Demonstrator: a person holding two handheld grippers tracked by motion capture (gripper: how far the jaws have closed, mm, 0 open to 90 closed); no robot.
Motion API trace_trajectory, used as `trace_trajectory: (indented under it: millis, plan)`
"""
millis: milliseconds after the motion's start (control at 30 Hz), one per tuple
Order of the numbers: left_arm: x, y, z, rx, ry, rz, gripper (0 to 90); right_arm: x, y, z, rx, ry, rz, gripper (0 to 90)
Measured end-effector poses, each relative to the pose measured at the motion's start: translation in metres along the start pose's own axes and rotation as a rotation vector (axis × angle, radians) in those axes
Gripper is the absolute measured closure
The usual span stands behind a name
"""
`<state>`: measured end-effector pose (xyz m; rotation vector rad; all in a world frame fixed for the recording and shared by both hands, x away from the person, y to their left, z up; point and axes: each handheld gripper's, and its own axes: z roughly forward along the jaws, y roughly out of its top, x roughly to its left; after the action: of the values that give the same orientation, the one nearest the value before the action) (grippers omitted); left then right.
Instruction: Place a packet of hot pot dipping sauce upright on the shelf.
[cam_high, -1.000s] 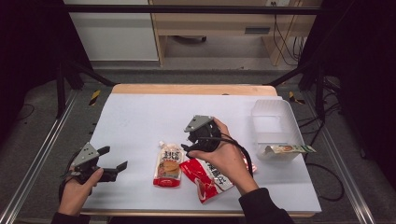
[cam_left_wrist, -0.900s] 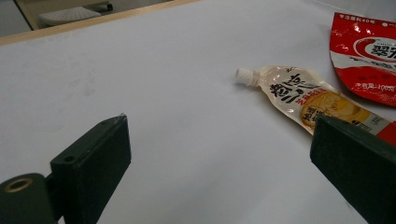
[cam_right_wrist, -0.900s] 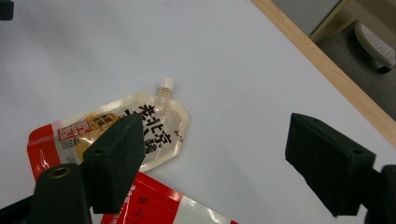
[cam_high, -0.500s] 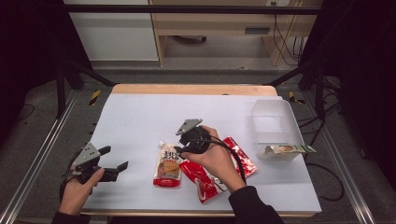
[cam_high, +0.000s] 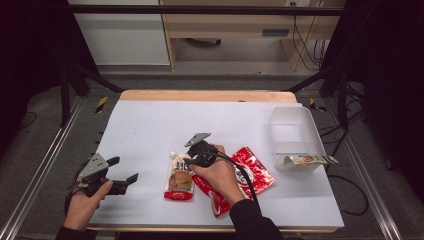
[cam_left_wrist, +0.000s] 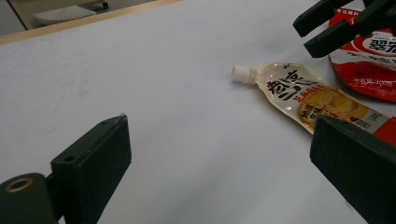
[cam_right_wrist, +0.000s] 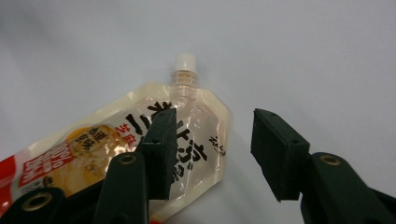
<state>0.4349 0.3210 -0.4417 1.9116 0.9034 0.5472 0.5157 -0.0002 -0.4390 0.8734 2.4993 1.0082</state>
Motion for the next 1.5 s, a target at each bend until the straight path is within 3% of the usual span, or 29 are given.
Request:
trace_trajectory:
  millis: [167,700,833,933,1167,1333,1500]
  plan:
    - [0.000,0.000,0.000,0.001,-0.004,0.002,5.2,-0.003,-0.005,0.013,0.015,0.010,0.043,52.3]
    - [0.001,0.000,0.001,0.010,-0.007,0.001,5.3,-0.008,-0.010,0.029,0.069,0.030,0.075,53.8]
    - [0.000,-0.001,0.001,0.011,-0.008,0.003,5.4,-0.007,-0.013,0.029,0.078,0.032,0.077,55.4]
    - [0.000,0.000,0.001,0.010,-0.009,0.002,5.5,-0.007,-0.015,0.030,0.068,0.047,0.093,61.7]
    - [0.000,0.000,0.002,0.013,-0.011,0.009,5.7,-0.002,-0.015,0.027,0.069,0.041,0.074,74.8]
    - [-0.001,0.000,0.003,0.018,-0.013,0.010,5.8,0.001,-0.014,0.025,0.060,0.051,0.034,87.0]
    - [0.000,0.000,0.002,0.018,-0.008,0.007,5.9,0.007,-0.008,0.018,0.034,0.041,0.003,88.5]
